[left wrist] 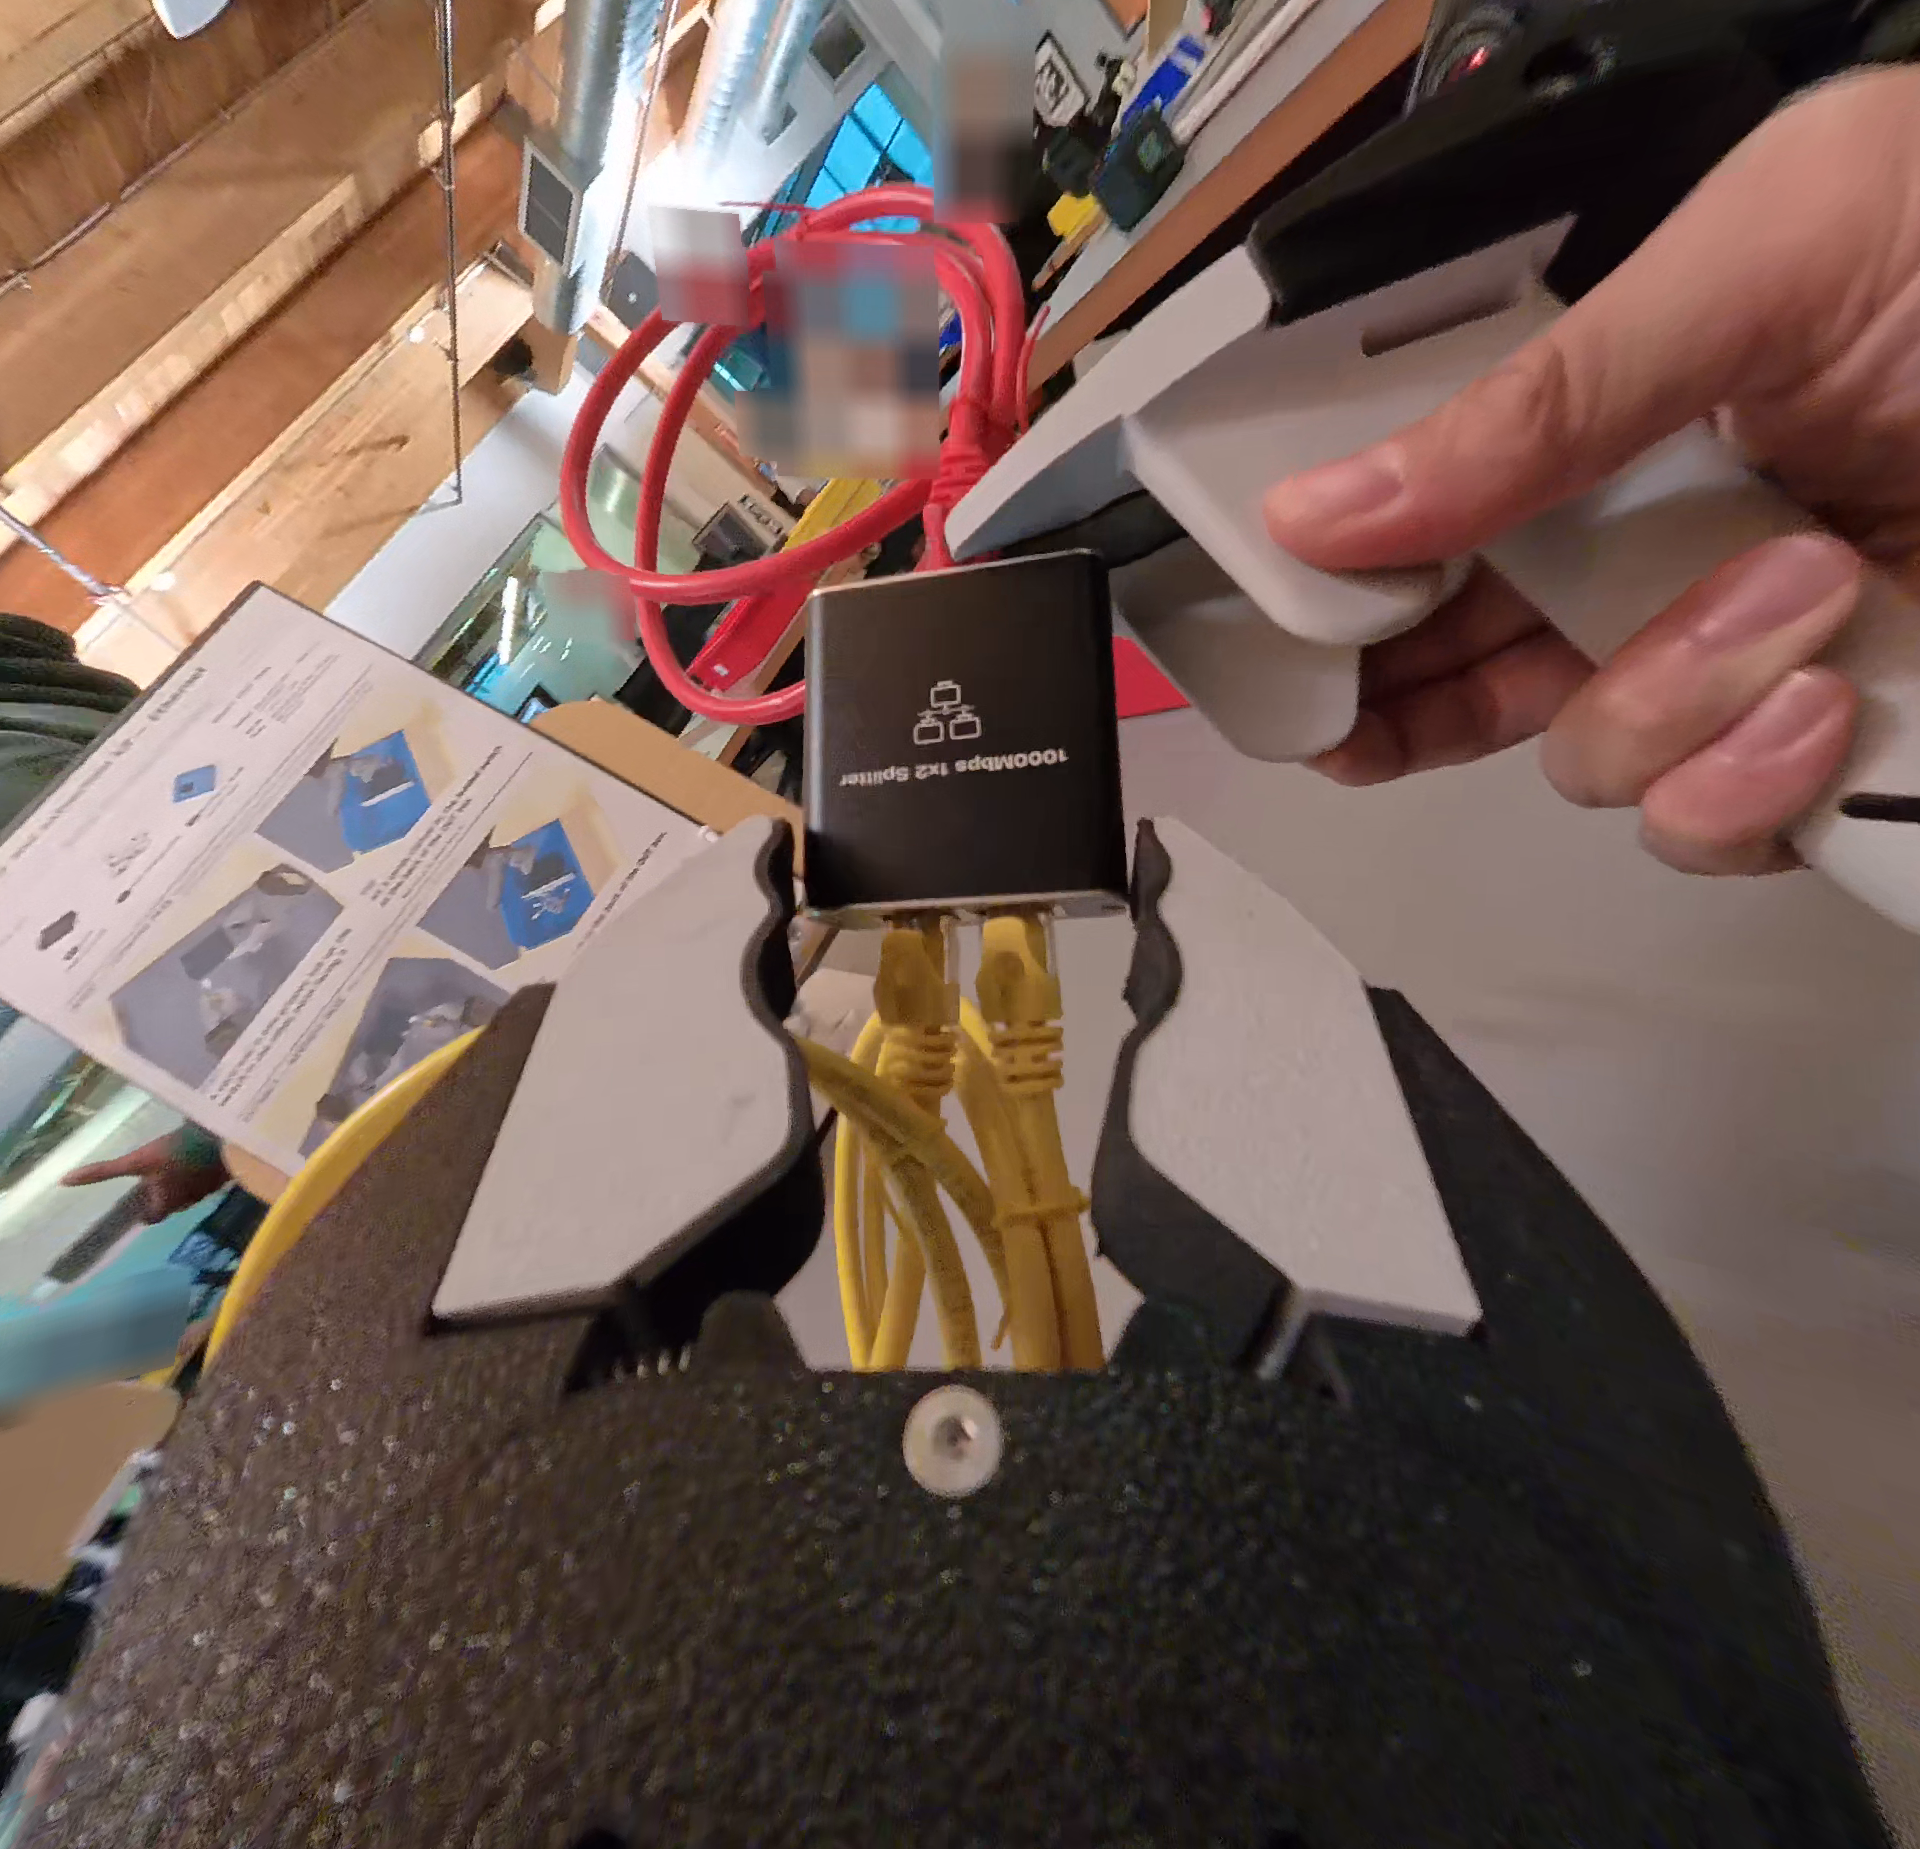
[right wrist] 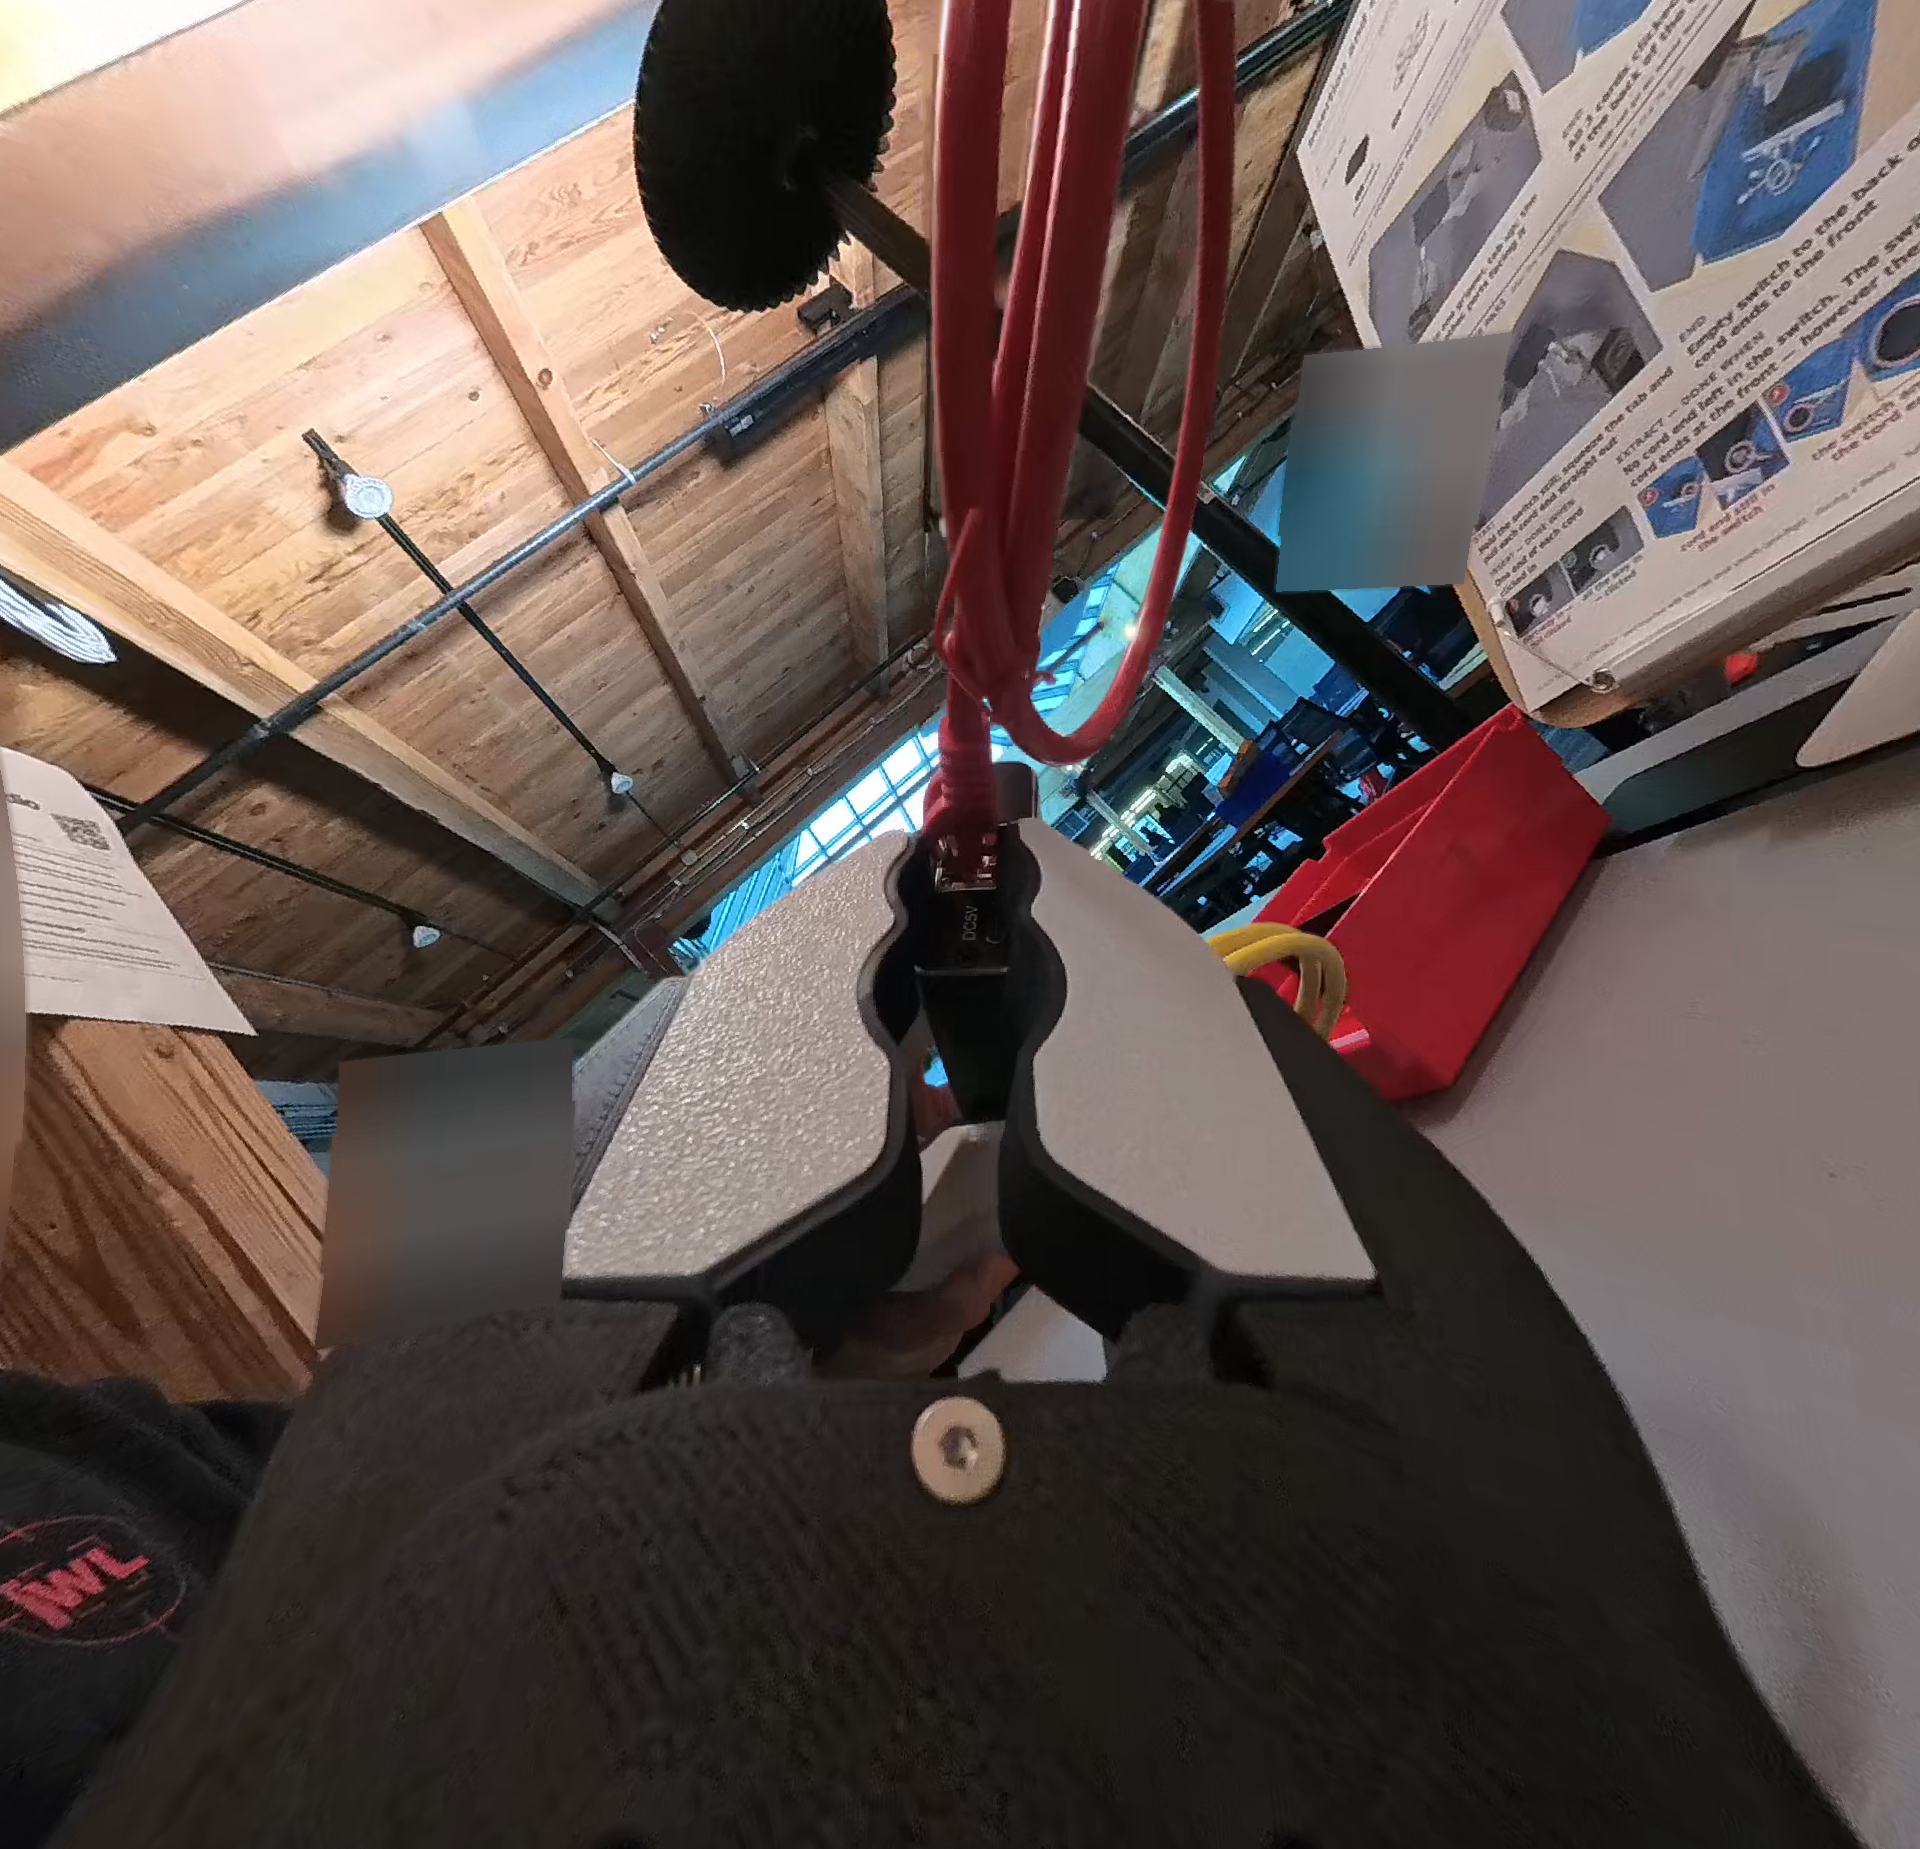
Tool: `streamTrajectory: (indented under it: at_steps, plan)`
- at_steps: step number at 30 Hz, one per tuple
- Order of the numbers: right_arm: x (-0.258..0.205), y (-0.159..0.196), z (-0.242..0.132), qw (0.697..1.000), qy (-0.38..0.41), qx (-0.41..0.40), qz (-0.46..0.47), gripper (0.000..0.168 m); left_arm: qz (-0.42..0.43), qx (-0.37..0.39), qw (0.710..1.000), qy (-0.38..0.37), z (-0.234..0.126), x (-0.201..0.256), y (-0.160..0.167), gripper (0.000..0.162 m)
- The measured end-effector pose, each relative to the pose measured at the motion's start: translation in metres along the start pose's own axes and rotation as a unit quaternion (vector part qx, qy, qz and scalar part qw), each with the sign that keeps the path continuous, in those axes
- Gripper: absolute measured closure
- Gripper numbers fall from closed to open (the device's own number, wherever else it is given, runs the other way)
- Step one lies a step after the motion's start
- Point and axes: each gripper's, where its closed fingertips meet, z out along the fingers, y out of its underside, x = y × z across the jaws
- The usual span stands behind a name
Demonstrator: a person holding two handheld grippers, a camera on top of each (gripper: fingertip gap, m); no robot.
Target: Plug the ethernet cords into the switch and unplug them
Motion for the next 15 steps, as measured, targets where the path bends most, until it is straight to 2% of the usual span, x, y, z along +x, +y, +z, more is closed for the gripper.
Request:
streamTrajectory:
  at_steps: [11, 15]
  plan:
    - [0.002, 0.007, 0.002, 0.999, 0.006, -0.026, -0.03, 0.154, 0.051, -0.053, 0.997, 0.025, 0.008, 0.003, 0.01, 0.098]
    - [0.006, 0.007, 0.001, 0.999, 0.007, -0.027, -0.029, 0.154, 0.045, -0.066, 0.996, 0.037, 0.01, 0.005, 0.012, 0.099]
